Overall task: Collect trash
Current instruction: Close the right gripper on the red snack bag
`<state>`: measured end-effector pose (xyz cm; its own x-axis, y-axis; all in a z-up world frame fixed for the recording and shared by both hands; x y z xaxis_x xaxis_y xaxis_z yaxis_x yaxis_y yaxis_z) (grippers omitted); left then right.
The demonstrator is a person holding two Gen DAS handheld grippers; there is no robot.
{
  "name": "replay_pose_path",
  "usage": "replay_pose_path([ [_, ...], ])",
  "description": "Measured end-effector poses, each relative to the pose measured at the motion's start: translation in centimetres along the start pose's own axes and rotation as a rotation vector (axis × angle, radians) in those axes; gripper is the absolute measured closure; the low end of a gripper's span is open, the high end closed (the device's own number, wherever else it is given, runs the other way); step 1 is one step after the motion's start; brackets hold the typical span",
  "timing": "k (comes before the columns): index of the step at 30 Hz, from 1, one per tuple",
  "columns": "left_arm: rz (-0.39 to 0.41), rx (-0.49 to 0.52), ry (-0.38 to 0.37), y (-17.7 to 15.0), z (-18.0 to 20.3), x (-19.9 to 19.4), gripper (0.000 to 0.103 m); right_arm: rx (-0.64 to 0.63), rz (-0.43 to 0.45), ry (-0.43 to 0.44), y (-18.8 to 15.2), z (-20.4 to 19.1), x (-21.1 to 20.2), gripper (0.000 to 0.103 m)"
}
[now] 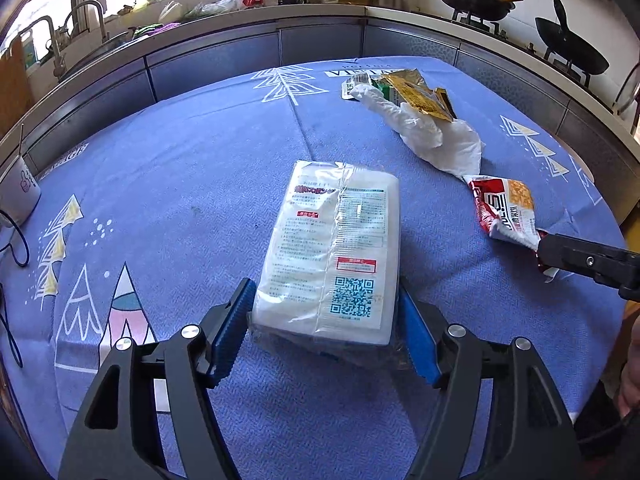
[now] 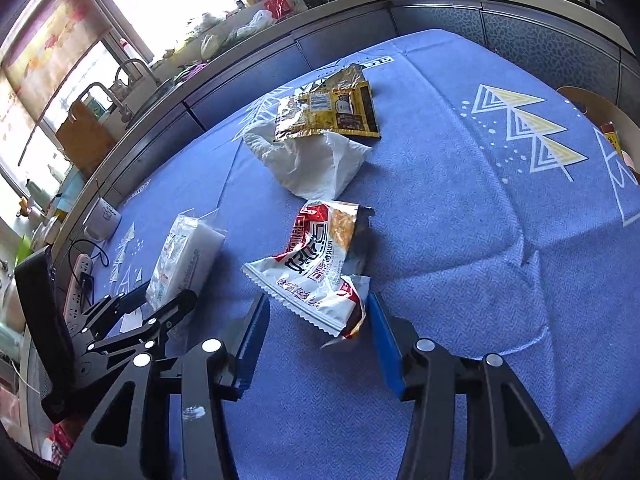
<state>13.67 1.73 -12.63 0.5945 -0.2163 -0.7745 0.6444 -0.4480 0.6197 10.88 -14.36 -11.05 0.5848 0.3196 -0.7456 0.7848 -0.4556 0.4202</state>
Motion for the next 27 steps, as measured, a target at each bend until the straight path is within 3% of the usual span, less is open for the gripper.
replay_pose_path([
  [13, -0.017, -0.033, -0.032, -0.7, -0.3, 0.6, 0.029, 0.006, -0.022, -0.016, -0.4, -0.3, 0.9, 0.051],
  [21, -0.015, -0.101, -0.109, -0.6, -1.4, -0.2, 0.026, 0.013, 0.024, -0.009, 0.2, 0.3, -0.2, 0.047],
  [27, -0.007, -0.070, -0.065, 0.3, -1.4, -0.5, 0.021, 0.041, 0.020, 0.019, 0.4, 1.2, -0.3, 0.046],
])
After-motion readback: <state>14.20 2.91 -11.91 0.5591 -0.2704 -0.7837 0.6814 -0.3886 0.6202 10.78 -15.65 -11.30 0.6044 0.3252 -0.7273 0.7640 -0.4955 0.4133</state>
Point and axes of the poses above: each gripper's, at about its wrist camera, not at the fingertips, and x roughly the way its jaws point, z to its right, y to its top, the point moved 10 cm from there along x, roughly the way its jaws point, and after that the axes turned 12 degrees about x, right-handed, at the moved point
